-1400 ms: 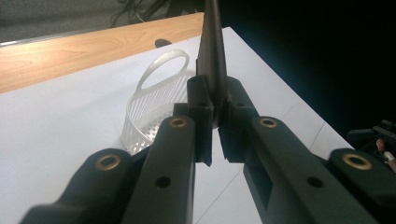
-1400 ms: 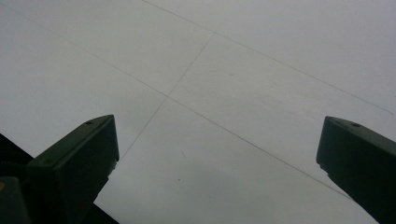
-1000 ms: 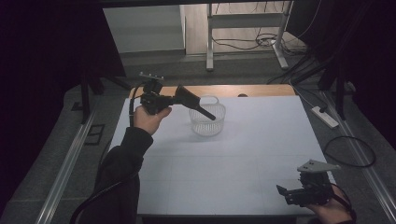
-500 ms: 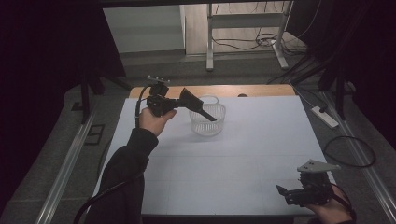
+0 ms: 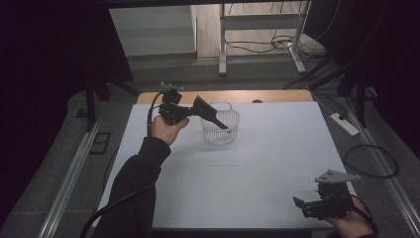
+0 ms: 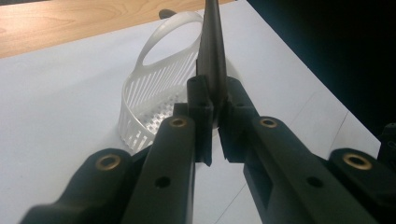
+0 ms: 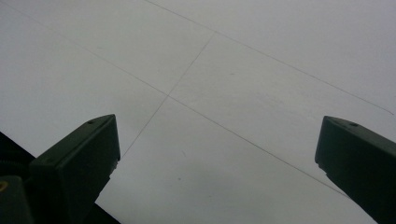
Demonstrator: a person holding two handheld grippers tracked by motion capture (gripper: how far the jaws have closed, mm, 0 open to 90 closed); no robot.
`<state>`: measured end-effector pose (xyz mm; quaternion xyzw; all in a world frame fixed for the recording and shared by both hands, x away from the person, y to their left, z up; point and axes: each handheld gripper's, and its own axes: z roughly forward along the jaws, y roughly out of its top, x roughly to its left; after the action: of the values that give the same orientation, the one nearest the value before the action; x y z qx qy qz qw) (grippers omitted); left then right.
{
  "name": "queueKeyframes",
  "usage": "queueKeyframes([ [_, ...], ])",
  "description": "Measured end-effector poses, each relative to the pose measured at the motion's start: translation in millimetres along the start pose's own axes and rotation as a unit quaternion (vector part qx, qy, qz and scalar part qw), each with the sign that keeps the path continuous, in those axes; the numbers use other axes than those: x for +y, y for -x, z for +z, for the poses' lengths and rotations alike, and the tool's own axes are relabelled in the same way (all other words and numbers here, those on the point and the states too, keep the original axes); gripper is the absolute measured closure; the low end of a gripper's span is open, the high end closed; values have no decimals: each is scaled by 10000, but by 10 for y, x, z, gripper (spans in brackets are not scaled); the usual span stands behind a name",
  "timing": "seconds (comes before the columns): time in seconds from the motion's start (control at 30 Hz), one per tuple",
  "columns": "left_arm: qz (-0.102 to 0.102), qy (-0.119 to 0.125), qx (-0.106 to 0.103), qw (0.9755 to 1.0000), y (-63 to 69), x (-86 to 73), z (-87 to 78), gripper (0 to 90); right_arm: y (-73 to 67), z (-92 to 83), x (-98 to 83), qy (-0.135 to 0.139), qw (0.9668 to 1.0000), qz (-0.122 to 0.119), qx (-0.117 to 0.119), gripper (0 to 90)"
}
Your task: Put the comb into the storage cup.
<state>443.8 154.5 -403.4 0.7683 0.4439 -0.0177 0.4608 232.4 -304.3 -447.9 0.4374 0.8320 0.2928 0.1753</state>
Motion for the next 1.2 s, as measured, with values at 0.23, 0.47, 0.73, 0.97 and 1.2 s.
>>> queueKeyframes([
  [0.23,-32,15,-18,10000,-18,-10,37,839,1,2,1,-10,10000,2,9,6],
  [0.47,-70,0,-54,10000,-32,-23,98,839,1,5,2,-24,10000,3,14,6],
  [0.73,-161,-6,-97,9998,-57,-51,174,839,2,8,2,-38,10000,10,23,7],
  [0.97,-266,36,-108,9996,-94,-68,181,838,4,11,3,-53,10000,12,29,8],
  [1.2,-392,106,9,9992,-172,-134,200,834,4,13,4,-59,10000,4,25,8],
])
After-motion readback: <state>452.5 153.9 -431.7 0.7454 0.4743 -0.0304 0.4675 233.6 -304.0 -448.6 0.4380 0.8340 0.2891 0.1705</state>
